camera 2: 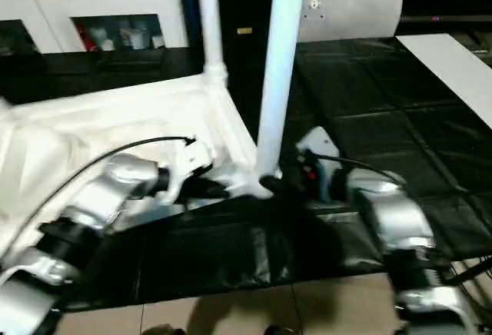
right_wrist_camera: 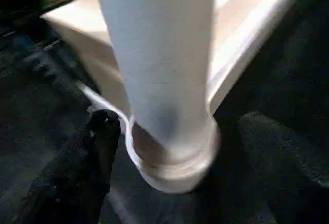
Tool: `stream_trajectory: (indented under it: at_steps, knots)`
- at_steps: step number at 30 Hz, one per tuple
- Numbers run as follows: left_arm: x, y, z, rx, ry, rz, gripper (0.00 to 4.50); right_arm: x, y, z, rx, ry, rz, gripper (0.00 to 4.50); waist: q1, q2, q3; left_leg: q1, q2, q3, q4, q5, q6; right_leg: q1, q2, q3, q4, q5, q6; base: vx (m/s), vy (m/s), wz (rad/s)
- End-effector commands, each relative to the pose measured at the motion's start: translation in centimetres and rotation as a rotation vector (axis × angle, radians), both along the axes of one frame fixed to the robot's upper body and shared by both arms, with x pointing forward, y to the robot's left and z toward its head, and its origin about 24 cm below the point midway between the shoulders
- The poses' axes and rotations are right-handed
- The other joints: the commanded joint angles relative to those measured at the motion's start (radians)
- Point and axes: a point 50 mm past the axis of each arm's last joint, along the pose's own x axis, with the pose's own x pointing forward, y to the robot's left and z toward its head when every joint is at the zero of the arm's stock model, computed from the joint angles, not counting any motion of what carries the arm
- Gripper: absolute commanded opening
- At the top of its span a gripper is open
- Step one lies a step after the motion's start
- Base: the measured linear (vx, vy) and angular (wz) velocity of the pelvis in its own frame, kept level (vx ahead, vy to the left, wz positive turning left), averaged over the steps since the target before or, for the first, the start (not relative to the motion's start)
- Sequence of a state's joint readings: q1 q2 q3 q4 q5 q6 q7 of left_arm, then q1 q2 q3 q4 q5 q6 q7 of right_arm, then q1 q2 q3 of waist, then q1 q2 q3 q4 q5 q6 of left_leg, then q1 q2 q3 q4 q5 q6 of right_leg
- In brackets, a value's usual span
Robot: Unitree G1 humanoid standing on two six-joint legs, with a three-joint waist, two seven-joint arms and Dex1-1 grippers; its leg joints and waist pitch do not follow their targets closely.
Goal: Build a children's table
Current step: Rotate leg to tighten
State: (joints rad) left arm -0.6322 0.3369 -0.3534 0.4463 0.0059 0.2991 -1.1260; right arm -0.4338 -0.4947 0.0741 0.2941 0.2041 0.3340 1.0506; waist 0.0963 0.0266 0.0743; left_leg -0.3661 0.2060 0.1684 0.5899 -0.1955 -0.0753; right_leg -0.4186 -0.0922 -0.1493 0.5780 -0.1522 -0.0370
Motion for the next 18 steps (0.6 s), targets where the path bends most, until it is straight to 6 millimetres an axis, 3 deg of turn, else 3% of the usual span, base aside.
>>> stream_trajectory:
  at_steps: [1,4,6,18]
  knots:
    - [-0.7,-0.7,0.3,-0.005,0.003,-0.127,0.0,-0.4,0.1,0.5,0.006,-0.023,0.081,3.89,0.003,-0.01,-0.073,0.008,0.031,-0.002,-0.059,-0.115,0.108,0.072,-0.066,0.066,-0.064,-0.269,-0.164,0.0,0.0,0.0]
    - [-0.9,-0.4,0.3,0.013,0.009,-0.17,0.0,-0.5,-0.2,0.5,0.013,-0.012,0.114,3.89,0.007,-0.011,-0.077,0.011,0.032,-0.002,-0.058,-0.111,0.105,0.072,-0.066,0.069,-0.058,-0.242,-0.18,0.0,0.0,0.0]
    - [-1.1,-0.2,0.4,0.023,0.016,-0.21,0.0,-0.7,-0.3,0.6,0.024,0.002,0.149,3.63,0.012,-0.012,-0.078,0.008,0.032,0.0,-0.057,-0.107,0.108,0.074,-0.066,0.069,-0.056,-0.229,-0.187,0.0,0.0,0.0]
    - [-1.5,-0.4,0.3,0.021,0.035,-0.293,0.0,-1.5,0.7,0.1,0.044,0.073,0.297,2.55,0.025,-0.019,-0.085,0.004,0.031,-0.001,-0.052,-0.077,0.108,0.074,-0.066,0.066,-0.054,-0.246,-0.168,0.0,0.0,0.0]
